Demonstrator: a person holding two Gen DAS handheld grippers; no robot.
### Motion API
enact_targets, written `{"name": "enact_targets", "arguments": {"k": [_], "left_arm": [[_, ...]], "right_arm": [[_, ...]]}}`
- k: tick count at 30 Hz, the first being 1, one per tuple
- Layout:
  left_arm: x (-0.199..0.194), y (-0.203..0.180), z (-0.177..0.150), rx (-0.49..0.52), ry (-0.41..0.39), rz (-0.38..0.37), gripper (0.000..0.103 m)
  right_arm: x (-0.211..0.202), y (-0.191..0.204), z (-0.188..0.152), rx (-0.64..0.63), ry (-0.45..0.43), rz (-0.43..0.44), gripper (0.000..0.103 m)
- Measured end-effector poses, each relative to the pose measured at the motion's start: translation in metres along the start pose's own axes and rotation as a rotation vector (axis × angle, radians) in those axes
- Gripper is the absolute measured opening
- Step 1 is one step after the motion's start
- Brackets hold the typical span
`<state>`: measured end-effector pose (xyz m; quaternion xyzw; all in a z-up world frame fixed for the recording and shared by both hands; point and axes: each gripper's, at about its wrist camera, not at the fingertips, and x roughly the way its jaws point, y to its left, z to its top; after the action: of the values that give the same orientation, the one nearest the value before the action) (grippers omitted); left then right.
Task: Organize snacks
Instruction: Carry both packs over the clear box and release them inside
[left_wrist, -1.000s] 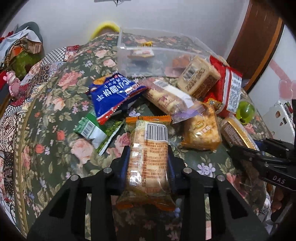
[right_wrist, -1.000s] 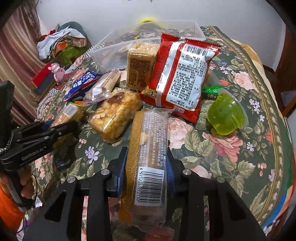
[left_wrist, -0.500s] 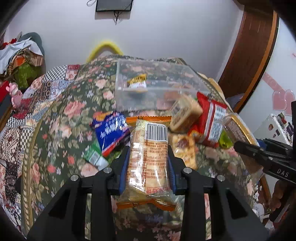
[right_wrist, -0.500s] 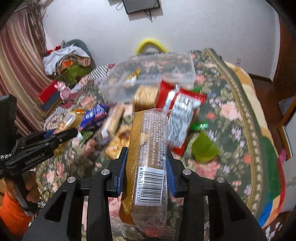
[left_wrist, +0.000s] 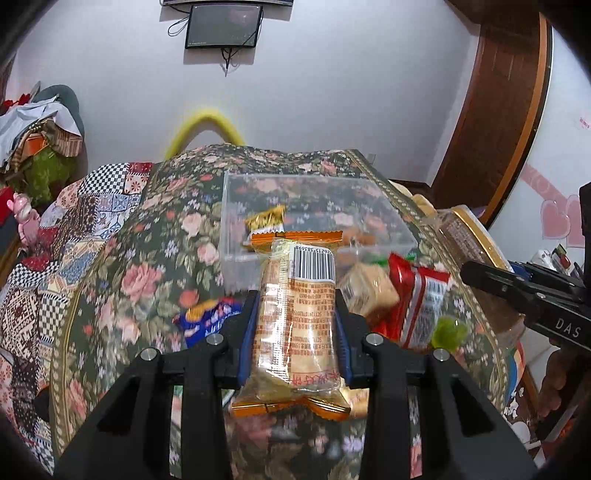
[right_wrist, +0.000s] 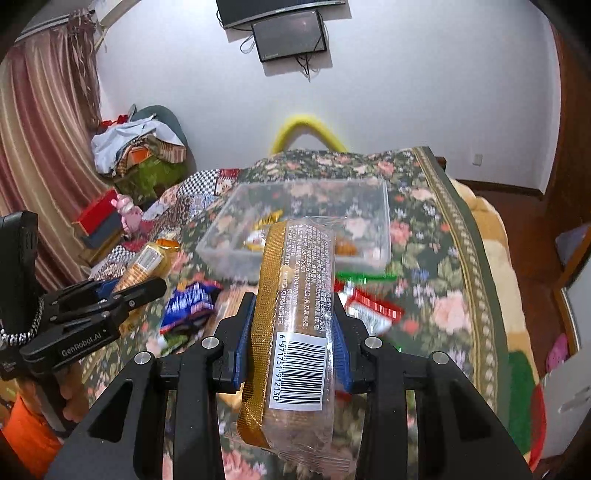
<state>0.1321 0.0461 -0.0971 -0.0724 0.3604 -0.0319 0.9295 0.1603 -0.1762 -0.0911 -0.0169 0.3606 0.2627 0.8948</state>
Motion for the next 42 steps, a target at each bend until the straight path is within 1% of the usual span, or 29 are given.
{"name": "enact_targets", "arguments": {"k": [7,10,16,19,22,30,37,42], "left_arm": [[0.025,0.006,0.030,-0.008,-0.010,0.000,0.036],[0.038,0.009,0.042,-0.007,-0.009,0.009,0.036],[0.064,0.018,0.059,-0.016,0.001,0.022,0.036],[0.079,0.023,0.066,-0.018,0.014,0.030,0.036],[0.093,0.026,0.072,-0.019,0.031,0.035,0.036],[0.131,0.031,0.080,-0.009,0.080,0.060,0.036],[0.159,0.040,0.081,-0.041,0.142,0.049,0.036],[0.169,0.040,0.079,-0.040,0.158,0.046,0.036]], "right_arm": [[0.021,0.003,0.034,-0.013,-0.025,0.023,0.034],[0.038,0.005,0.047,-0.024,-0.018,0.024,0.034],[0.067,0.002,0.065,-0.006,0.002,0.034,0.034],[0.085,-0.001,0.072,0.013,0.025,0.043,0.034],[0.100,-0.003,0.080,0.018,0.046,0.033,0.034],[0.139,-0.001,0.092,-0.009,0.126,0.008,0.034],[0.166,-0.003,0.089,-0.010,0.218,0.006,0.034],[0.177,-0.004,0.083,-0.017,0.263,-0.002,0.034]]}}
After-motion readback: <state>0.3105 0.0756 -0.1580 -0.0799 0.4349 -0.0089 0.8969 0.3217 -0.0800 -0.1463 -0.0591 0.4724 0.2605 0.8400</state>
